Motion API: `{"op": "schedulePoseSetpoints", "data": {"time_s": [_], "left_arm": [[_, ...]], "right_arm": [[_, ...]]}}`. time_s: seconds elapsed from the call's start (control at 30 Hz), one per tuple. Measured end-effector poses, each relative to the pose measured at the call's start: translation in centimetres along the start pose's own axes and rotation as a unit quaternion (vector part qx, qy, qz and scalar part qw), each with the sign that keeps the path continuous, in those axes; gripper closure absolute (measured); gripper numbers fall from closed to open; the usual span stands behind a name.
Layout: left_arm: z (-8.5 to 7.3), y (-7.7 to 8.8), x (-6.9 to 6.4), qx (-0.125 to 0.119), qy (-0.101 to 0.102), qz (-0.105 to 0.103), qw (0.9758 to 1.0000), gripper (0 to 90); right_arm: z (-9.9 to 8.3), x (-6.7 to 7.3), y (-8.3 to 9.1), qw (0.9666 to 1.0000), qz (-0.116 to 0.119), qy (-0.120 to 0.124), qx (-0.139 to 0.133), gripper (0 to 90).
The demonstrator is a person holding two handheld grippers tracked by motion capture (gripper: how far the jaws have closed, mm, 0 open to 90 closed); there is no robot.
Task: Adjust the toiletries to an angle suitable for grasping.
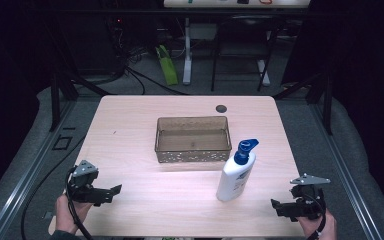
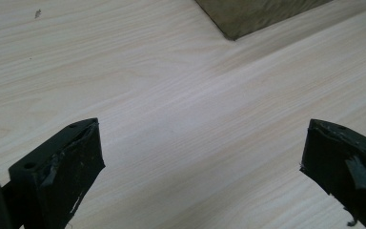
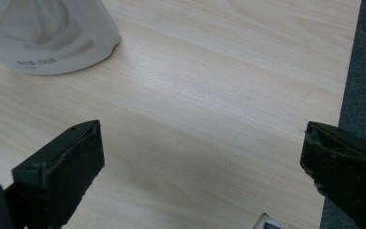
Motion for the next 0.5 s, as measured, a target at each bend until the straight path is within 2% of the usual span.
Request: {"op": "schedulePoseSetpoints", "data": {"time_s": [0.2, 0.43, 0.5], "left_arm": [[-0.1, -0.2, -0.2, 0.003, -0.008, -0.003, 1.0, 0.0], [-0.1, -0.3, -0.1, 0.006, -0.009, -0.005, 0.9999, 0.0], [-0.2, -0.3, -0.1, 0.006, -0.006, -0.005, 1.0, 0.0]], "right_arm": [[0.5, 0.4, 0.2, 0.9999, 0.004, 0.006, -0.014, 0.3], [1.1, 2.2, 0.2, 0.9986, 0.02, 0.041, -0.025, 0.2], [1.3, 2.7, 0.1, 0.9984, 0.031, 0.036, -0.031, 0.0]]}}
Point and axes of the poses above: each handheld gripper's, and its own axes: y roughly backward along the jaws, z roughly out of its top, x roughly to its left, the point moved 4 cm from there along -y, roughly forward along the jaws, and after that the axes turned 11 degrees about z, right-handed, at the moved point
